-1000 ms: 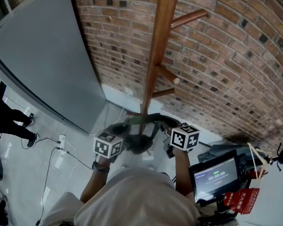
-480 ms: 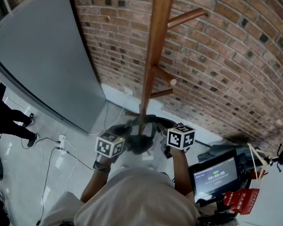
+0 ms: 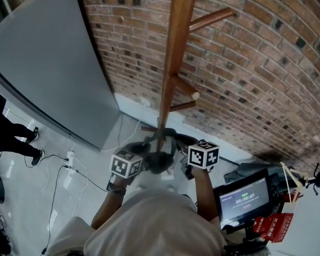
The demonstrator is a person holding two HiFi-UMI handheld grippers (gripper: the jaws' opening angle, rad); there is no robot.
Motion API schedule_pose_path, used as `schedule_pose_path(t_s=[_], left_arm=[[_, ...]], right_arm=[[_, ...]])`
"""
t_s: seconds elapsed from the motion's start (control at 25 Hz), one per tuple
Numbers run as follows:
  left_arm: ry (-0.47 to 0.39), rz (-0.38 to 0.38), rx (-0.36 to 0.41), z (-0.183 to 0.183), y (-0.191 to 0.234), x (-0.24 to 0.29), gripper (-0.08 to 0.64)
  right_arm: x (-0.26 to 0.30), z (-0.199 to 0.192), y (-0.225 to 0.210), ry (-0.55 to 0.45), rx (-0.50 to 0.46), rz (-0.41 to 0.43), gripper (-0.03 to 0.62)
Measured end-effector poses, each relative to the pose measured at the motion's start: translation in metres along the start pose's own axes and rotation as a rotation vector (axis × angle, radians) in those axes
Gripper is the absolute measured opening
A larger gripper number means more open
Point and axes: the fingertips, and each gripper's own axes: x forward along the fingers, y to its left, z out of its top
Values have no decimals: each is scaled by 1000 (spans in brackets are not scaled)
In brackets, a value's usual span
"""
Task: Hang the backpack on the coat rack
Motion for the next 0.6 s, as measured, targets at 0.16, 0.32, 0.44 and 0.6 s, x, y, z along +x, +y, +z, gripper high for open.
schedule_pose_path(t_s=[0.16,0.32,0.44,0.6], left_arm=[[13,-4,2,-3,-1,2,17],[20,-13,1,-4,-1,6,17],[24,-18,-1,-6,-2,8,17],[27,-30,-9,-8,-4,12,17]], right_arm=[[3,-6,0,16,3,1,9],[6,-7,0,23,2,6,9],[8,-12,0,36,-3,10,9],[12,-16,0,49,-5,18,11]])
